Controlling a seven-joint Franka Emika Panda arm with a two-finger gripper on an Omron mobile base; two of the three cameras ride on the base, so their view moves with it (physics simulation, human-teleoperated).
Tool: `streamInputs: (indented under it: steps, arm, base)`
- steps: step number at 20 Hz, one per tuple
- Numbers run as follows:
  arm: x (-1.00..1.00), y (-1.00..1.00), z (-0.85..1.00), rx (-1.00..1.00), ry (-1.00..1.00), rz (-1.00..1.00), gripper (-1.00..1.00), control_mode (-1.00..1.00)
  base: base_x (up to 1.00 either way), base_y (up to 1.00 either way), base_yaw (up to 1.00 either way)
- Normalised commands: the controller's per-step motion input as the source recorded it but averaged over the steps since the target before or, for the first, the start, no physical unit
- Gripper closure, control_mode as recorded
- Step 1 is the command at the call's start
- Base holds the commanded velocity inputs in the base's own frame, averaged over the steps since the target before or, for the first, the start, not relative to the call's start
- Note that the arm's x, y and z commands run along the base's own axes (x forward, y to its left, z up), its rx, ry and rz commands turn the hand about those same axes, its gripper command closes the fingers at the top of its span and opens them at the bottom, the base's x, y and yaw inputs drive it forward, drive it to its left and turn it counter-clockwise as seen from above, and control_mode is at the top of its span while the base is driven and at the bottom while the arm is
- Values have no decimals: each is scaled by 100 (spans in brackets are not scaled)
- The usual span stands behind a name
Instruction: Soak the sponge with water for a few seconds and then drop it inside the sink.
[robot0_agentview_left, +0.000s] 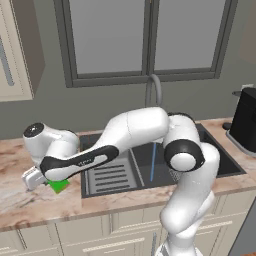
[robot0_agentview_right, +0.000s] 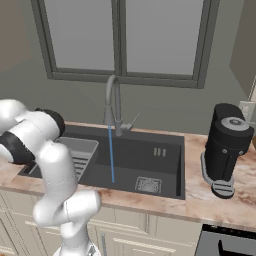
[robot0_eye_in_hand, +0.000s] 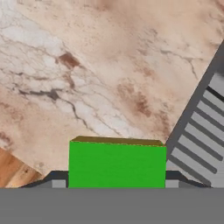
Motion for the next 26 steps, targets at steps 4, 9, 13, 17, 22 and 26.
streamInputs:
  steps: [4, 9, 13, 17, 22, 26]
  arm:
    - [-4, -63, 52, 0, -21, -2, 100, -100]
    - [0, -63, 72, 4, -9, -7, 100, -100]
    - [0, -62, 54, 6, 0, -9, 100, -100]
    - [0, -70, 32, 4, 0, -12, 100, -100]
    - [0, -64, 9, 3, -5, -12, 100, -100]
    - [0, -52, 0, 1, -8, -12, 100, -100]
  base:
    - [0, 0, 0]
    - [0, 0, 0]
    - [0, 0, 0]
    - [0, 0, 0]
    - [0, 0, 0]
    - [0, 0, 0]
